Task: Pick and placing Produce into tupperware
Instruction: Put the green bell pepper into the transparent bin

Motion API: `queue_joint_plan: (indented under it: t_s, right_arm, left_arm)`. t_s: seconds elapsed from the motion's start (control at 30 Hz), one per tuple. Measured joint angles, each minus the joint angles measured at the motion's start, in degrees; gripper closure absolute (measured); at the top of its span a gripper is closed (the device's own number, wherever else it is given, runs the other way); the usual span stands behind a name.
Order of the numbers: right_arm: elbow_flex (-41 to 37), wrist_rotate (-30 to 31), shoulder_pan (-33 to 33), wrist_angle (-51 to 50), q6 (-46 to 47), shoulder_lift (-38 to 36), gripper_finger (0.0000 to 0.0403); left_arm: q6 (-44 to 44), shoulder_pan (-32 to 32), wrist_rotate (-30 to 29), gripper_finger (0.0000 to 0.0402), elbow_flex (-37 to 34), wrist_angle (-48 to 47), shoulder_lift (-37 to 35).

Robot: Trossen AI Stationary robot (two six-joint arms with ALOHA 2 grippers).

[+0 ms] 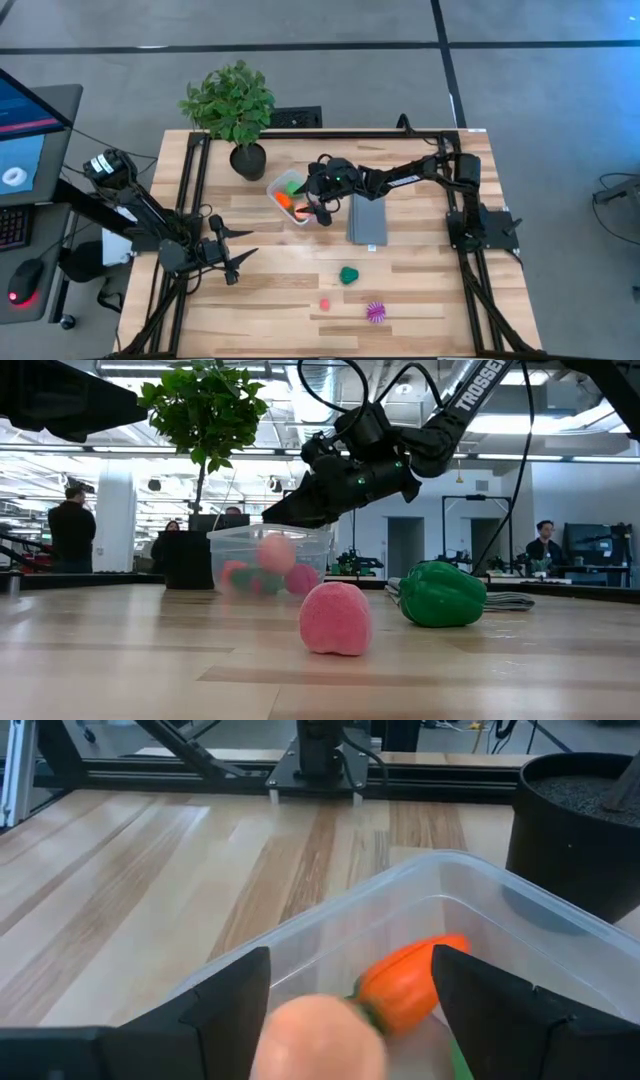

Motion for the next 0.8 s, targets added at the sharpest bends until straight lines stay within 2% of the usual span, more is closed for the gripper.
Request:
queue_joint_plan:
  t_s: [0.2,0.43,0.8]
  right_arm:
    - [-0.03,0.0,0.31,0.27,-0.62,-0.25,0.0085]
    - [-0.04,-1.01,1.47,-2.36,-2.99,-4.24,0.0088]
    - [-0.04,-1.44,5.59,-23.64,-6.02,-13.53,0.0088]
  left_arm:
    - [-0.01,0.0,0.0,0.0188,0.0,0.0,0.0]
    - [-0.01,0.0,0.0,0.0188,0.0,-0.11,0.0]
    - [-0.01,0.0,0.04,0.0188,0.0,-0.88,0.0]
